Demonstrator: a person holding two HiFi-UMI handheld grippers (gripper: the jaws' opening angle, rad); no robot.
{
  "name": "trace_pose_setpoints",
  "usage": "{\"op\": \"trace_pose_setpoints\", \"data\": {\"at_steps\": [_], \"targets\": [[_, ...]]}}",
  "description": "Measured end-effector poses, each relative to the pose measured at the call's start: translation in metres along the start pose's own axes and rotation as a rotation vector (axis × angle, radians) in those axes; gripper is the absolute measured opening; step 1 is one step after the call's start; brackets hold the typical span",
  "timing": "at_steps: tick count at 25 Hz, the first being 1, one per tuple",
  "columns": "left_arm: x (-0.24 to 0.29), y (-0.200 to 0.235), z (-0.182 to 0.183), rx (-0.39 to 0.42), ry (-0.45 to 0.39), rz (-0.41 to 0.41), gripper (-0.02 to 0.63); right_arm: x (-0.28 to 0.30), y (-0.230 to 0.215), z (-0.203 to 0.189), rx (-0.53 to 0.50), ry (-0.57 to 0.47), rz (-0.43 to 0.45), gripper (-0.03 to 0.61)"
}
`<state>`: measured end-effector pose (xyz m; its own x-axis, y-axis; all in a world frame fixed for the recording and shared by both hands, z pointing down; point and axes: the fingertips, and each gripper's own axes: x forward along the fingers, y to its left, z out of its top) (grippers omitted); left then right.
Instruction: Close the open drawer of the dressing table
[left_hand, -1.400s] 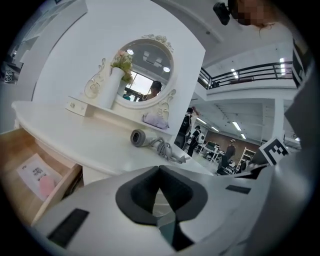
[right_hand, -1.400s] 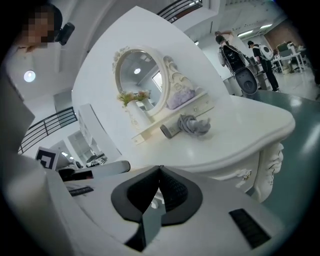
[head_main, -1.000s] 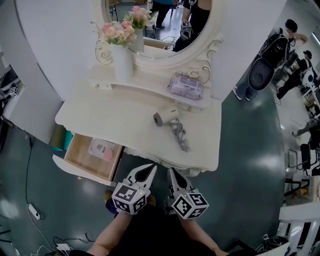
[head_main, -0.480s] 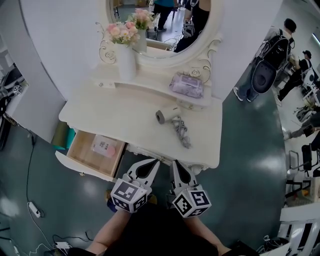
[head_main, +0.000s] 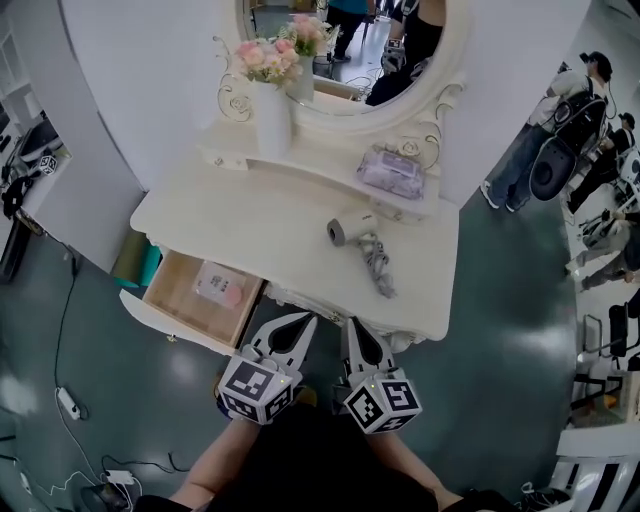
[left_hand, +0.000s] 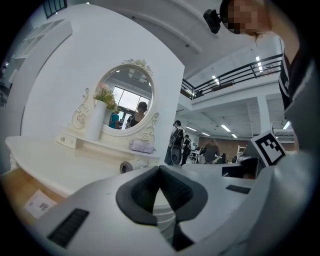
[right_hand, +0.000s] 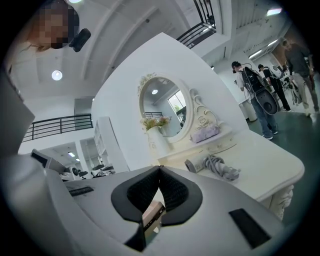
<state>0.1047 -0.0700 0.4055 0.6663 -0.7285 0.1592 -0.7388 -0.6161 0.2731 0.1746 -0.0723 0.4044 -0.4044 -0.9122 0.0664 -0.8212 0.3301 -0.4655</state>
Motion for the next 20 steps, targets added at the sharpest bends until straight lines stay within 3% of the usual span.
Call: {"op": "trace_pose_setpoints", "data": {"at_steps": [12,20], "targets": [[-0.082,0.08,-0.013,-0.056,0.015,0.255,0.0,0.048,0.073,-0.059,0.025,0.154,0.142,0.015],[-0.134,0.143,-0.018,-0.083,0.054,0.305,0.002,0.084,0.132,-0.103,0.018,0.224,0.15,0.015]]}}
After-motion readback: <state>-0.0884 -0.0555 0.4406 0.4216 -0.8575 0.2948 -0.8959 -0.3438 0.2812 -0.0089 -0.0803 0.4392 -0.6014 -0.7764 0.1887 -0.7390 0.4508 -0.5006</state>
